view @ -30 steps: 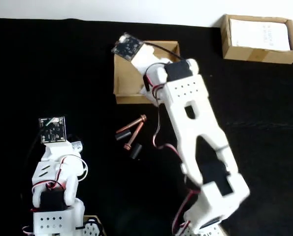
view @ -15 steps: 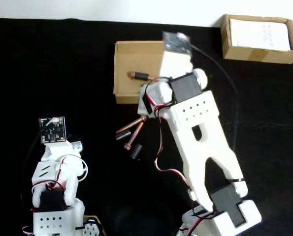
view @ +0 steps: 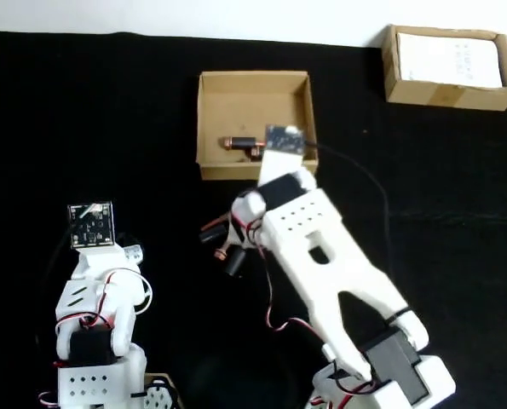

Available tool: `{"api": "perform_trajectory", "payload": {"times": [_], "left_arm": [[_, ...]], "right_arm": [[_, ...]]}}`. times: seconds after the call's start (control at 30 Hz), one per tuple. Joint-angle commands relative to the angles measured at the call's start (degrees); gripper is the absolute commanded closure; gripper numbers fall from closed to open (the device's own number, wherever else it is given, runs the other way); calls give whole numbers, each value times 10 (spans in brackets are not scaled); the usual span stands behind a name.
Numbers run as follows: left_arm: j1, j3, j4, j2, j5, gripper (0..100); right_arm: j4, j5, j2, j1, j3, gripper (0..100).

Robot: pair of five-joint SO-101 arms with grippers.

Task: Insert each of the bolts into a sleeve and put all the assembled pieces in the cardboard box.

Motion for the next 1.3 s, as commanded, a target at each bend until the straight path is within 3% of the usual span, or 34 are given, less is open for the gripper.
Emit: {"api": "perform_trajectory", "payload": {"times": [0.0, 0.43, 0.97, 1.1, 1.27], "left_arm": [[-5, 9, 3, -1, 5, 991], [-4, 9, 1, -1, 5, 991], [-4, 9, 2, -1, 5, 991], [-4, 9, 2, -1, 5, 991], [-4, 9, 0, -1, 5, 991]], "right_arm": [[-65, -5, -6, -9, 35, 871], [-125, -41, 86, -74, 48, 871], [-182, -41, 167, -94, 47, 872], [-182, -38, 177, -97, 47, 991], [-167, -36, 164, -72, 36, 991]]}}
